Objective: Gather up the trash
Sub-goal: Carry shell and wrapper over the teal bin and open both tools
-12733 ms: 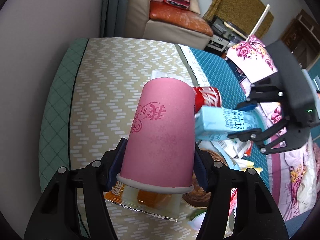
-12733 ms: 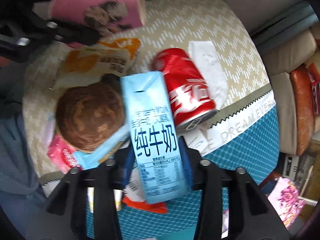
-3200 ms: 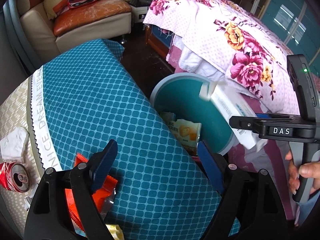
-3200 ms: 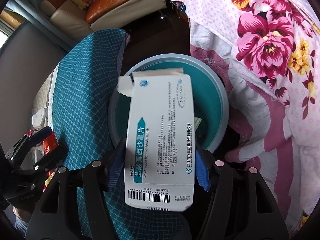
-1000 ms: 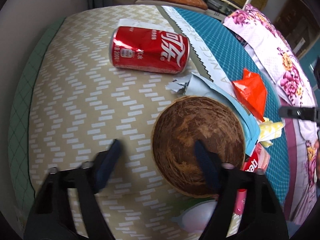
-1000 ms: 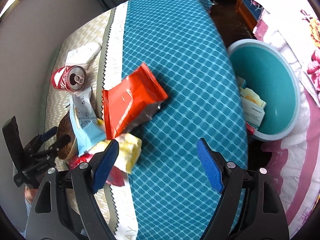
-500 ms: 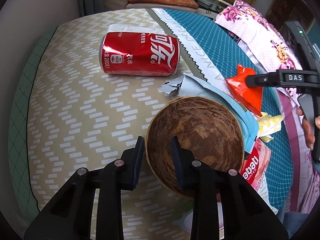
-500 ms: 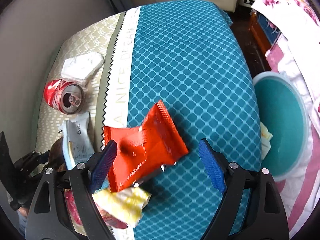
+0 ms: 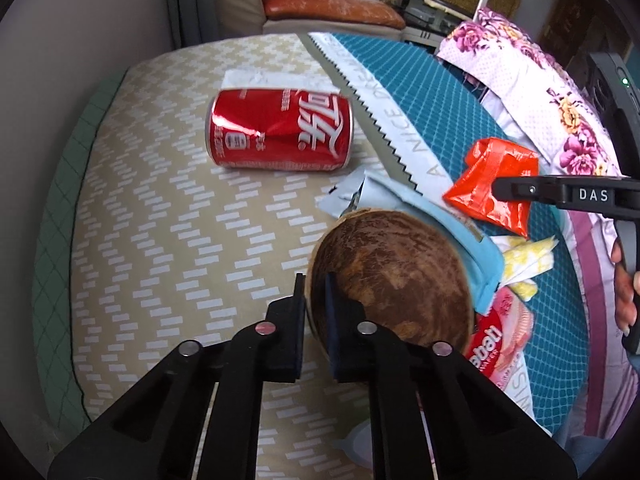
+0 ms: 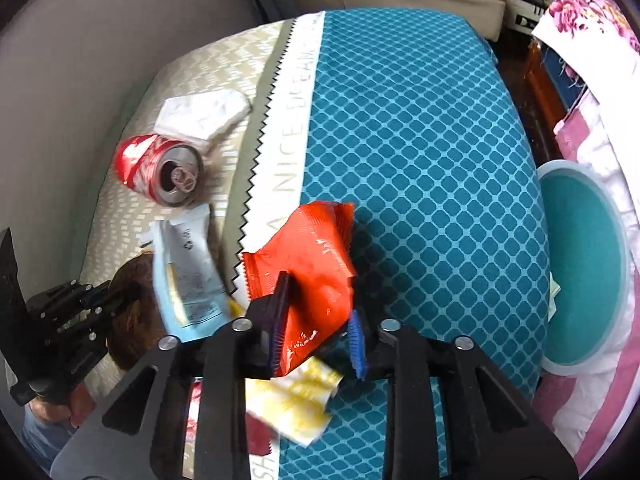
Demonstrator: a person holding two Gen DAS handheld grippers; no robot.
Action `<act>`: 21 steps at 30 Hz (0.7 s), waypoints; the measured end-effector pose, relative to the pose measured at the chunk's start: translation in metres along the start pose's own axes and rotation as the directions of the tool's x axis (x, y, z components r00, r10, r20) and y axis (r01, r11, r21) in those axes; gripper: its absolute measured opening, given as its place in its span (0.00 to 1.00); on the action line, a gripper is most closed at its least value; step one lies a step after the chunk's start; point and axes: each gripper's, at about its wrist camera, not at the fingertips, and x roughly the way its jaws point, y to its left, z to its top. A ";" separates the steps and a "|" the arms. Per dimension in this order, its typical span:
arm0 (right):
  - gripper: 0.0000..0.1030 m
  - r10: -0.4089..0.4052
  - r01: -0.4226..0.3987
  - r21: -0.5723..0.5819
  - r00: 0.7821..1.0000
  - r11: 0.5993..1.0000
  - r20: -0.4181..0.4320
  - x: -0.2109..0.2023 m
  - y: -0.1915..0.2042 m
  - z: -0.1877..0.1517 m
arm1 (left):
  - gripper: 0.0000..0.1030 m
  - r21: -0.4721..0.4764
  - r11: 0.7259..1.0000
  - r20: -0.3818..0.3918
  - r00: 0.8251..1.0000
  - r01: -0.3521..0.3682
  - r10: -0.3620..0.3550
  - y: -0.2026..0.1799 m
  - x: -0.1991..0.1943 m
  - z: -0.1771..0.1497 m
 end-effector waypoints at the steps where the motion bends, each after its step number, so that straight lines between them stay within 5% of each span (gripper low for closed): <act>1: 0.18 -0.010 0.010 0.002 1.000 1.000 0.010 -0.005 0.000 -0.002 | 0.07 -0.002 1.000 0.003 1.000 -0.005 0.005 0.000 -0.002 0.000; 21: 0.15 0.009 -0.021 0.075 0.988 0.997 0.156 -0.086 -0.031 -0.049 | 0.06 -0.078 0.995 0.143 0.987 -0.058 0.068 -0.006 -0.076 0.013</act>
